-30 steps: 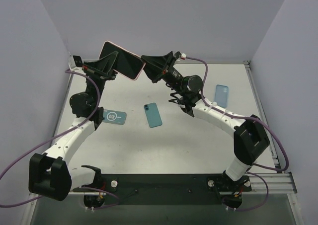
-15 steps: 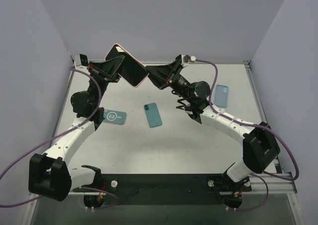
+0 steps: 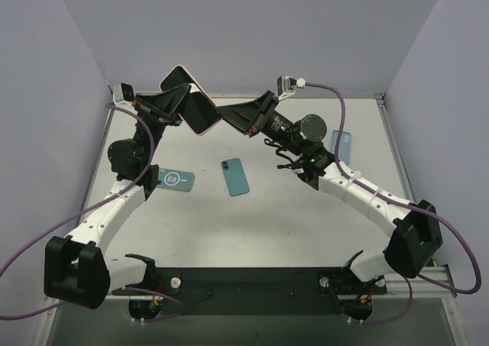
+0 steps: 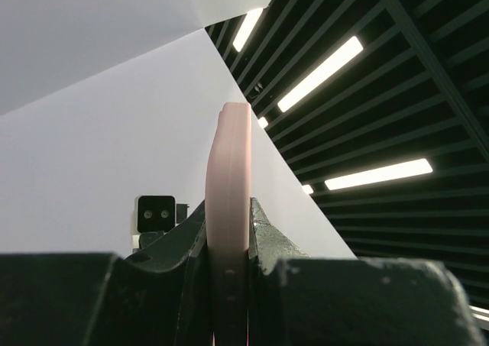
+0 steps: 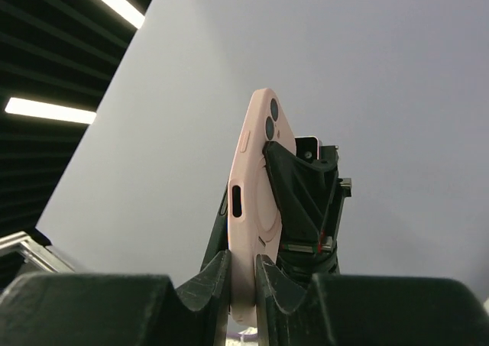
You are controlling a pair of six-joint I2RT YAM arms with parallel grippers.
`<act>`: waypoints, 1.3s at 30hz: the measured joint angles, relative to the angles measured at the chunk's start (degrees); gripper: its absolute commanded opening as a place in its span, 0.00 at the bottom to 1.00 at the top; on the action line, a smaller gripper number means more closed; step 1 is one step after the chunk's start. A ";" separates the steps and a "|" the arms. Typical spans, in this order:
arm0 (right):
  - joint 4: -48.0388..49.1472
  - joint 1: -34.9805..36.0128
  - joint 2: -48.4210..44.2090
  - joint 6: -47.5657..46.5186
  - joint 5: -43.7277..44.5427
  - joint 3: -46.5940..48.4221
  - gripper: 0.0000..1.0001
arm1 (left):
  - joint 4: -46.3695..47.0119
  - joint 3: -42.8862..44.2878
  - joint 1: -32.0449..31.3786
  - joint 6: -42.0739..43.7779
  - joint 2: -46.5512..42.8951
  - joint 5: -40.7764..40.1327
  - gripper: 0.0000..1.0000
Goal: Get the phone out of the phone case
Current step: Remove the phone case from the phone.
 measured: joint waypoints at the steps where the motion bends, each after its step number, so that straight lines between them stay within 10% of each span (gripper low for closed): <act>1: -2.58 0.11 -0.15 -1.88 -0.52 1.05 0.06 | 0.04 0.00 0.02 -0.15 0.00 -0.09 0.00; 17: -30.71 0.74 1.62 -15.10 -10.03 13.11 0.21 | 0.35 -4.76 0.15 2.29 -3.02 -1.55 0.00; 32: -35.80 1.46 9.53 -16.52 -15.78 21.27 0.29 | -0.04 -8.85 0.15 4.37 -4.72 -6.67 0.00; 39: -34.82 1.51 10.84 -17.18 -17.86 23.32 0.00 | -0.07 -9.44 0.15 4.81 -5.53 -8.96 0.00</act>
